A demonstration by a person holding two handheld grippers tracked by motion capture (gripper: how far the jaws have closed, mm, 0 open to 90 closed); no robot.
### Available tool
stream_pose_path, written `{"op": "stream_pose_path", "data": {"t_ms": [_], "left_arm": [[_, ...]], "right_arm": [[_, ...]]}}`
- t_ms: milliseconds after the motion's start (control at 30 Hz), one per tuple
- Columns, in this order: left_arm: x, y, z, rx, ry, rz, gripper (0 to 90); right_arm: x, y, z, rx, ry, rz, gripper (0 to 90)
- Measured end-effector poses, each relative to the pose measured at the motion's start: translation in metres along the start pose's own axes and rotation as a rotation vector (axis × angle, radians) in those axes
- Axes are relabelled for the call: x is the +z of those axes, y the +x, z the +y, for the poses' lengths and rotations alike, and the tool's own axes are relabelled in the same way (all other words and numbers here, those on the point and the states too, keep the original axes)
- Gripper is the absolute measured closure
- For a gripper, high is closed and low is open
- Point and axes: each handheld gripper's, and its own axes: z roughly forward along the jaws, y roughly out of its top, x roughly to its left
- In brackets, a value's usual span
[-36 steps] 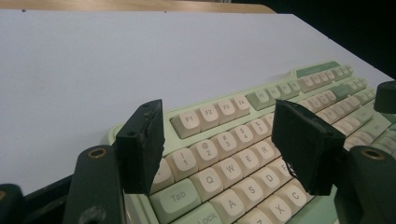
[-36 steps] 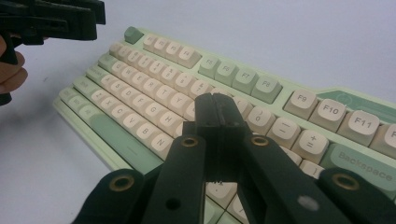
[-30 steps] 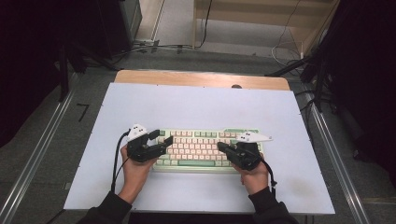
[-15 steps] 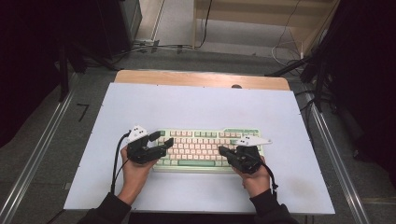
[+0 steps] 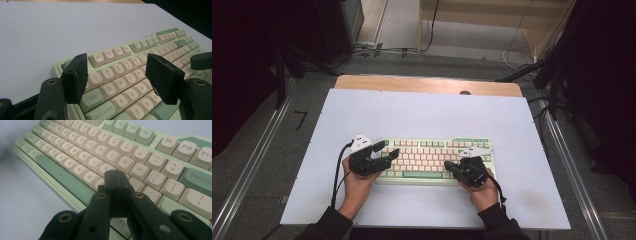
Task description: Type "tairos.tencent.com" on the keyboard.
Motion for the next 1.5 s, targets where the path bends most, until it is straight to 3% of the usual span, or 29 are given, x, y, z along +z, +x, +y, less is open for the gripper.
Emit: {"op": "stream_pose_path", "data": {"t_ms": [267, 400, 500, 600, 733, 933, 1167, 1267, 1400, 1500], "left_arm": [[0.000, -0.001, 0.000, 0.008, -0.001, 0.000, 35.3], [-0.001, 0.000, 0.000, 0.004, -0.004, 0.001, 35.3], [0.000, -0.001, 0.000, 0.007, -0.003, 0.000, 35.3], [0.001, -0.001, 0.000, 0.009, -0.001, -0.002, 35.3], [0.001, -0.002, 0.000, 0.010, 0.001, -0.008, 35.9], [0.002, -0.006, -0.001, 0.024, 0.010, -0.031, 39.2], [0.005, -0.010, -0.002, 0.037, 0.021, -0.105, 52.8], [0.007, -0.013, -0.003, 0.051, 0.042, -0.145, 66.2], [0.012, -0.022, -0.004, 0.095, 0.084, -0.193, 87.2], [0.018, -0.030, -0.006, 0.132, 0.121, -0.200, 90.0]], "right_arm": [[0.005, -0.001, -0.002, 0.003, 0.029, -0.002, 87.3], [-0.007, -0.003, 0.002, 0.018, -0.040, -0.003, 83.9], [-0.015, -0.006, 0.003, 0.037, -0.101, 0.004, 72.0], [-0.021, -0.010, 0.004, 0.059, -0.154, -0.006, 54.0], [-0.023, -0.015, 0.004, 0.088, -0.181, -0.023, 37.0], [-0.021, -0.020, 0.003, 0.119, -0.176, -0.029, 29.3], [-0.019, -0.022, 0.003, 0.121, -0.166, -0.034, 28.9], [-0.019, -0.021, 0.003, 0.118, -0.162, -0.029, 29.4], [-0.016, -0.018, 0.004, 0.107, -0.153, -0.029, 29.8], [-0.015, -0.017, 0.004, 0.106, -0.151, -0.023, 30.1]]}}
